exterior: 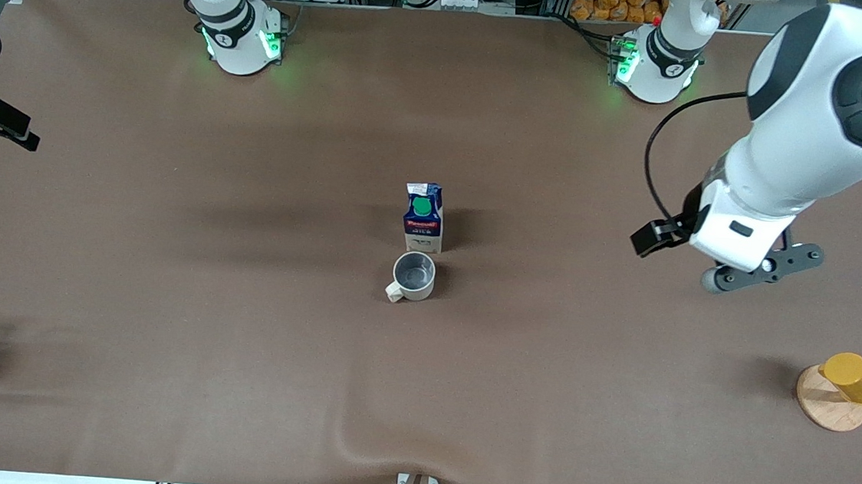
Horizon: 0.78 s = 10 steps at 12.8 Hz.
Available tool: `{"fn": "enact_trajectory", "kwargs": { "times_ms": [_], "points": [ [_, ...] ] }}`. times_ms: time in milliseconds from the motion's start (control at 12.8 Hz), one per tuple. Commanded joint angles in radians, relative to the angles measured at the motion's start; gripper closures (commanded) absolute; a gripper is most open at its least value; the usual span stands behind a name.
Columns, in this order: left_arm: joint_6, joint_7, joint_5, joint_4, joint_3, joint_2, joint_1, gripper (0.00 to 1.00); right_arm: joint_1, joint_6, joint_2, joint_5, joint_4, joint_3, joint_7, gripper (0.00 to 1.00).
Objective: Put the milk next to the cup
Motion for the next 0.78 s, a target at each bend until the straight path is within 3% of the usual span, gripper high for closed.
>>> {"fn": "enact_trajectory", "kwargs": {
  "times_ms": [0,391,703],
  "points": [
    [-0.041,0.187,0.008,-0.099,-0.009,-0.133,0.078,0.00,-0.006,-0.006,0.001,-0.009,0.011,0.007,0.008,0.00],
    [-0.079,0.509,-0.009,-0.176,0.014,-0.269,0.154,0.00,-0.006,-0.006,0.001,-0.009,0.011,0.007,0.008,0.00],
    [-0.073,0.563,-0.074,-0.205,0.065,-0.312,0.183,0.00,-0.006,-0.006,0.001,-0.009,0.011,0.007,0.008,0.00]
  ]
}}
